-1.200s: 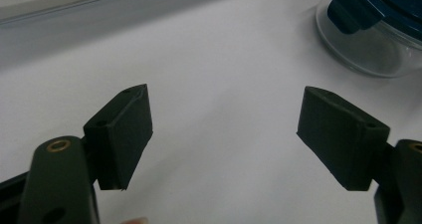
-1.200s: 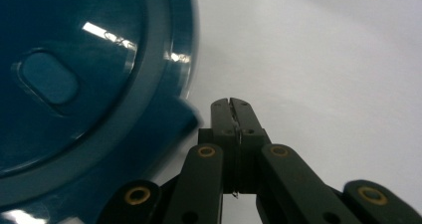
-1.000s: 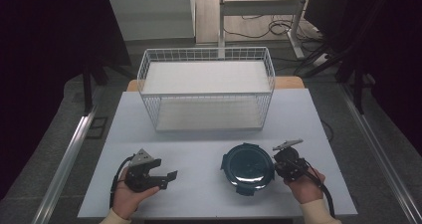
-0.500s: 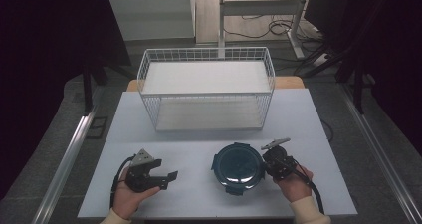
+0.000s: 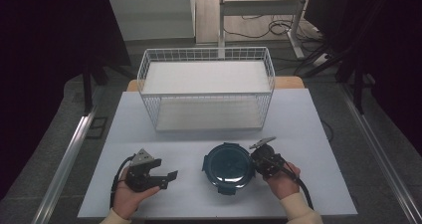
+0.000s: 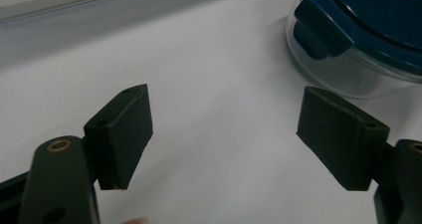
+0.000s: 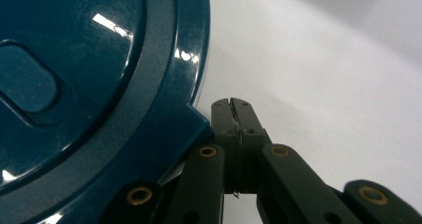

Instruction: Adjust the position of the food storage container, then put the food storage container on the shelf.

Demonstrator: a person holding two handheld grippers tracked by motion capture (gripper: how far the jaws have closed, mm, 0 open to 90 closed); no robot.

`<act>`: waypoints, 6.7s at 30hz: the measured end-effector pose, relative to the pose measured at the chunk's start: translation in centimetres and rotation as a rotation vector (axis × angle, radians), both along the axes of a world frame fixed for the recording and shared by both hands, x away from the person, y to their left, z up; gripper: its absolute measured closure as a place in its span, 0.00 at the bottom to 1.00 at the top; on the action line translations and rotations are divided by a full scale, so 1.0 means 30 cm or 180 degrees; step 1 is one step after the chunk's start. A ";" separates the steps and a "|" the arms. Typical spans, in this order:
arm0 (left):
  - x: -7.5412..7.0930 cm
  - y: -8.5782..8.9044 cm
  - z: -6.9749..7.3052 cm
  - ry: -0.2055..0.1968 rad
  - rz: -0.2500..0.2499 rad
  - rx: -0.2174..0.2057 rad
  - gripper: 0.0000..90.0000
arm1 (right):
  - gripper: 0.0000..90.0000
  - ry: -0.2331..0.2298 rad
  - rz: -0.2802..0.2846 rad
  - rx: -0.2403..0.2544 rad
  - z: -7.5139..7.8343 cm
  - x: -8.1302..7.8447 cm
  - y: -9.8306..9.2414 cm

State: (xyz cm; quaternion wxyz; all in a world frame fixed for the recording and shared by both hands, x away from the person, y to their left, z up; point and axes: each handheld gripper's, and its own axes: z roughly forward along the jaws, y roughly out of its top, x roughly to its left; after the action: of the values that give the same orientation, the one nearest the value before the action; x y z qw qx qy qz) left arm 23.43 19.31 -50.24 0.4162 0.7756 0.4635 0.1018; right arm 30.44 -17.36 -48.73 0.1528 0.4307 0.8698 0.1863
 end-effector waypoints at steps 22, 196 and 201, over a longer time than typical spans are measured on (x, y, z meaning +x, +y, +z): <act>0.002 0.001 -0.002 0.0007 0.0010 0.0002 0.24 | 1.00 -0.0008 0.0166 0.0087 -0.014 0.012 0.088; 0.186 -0.184 0.140 0.1089 -0.0065 -0.1340 0.43 | 0.43 0.0687 -0.0455 0.2700 0.108 0.000 -0.018; 0.217 -0.171 0.209 0.1014 -0.0057 -0.1351 0.43 | 0.43 0.0646 -0.0406 0.2691 0.178 0.038 -0.005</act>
State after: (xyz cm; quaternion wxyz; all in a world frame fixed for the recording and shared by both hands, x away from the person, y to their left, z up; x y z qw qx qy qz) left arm 29.94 14.17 -43.95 0.4922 0.6813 0.5273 -0.1248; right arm 31.57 -17.52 -43.40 -0.1119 0.5242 0.6994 0.4728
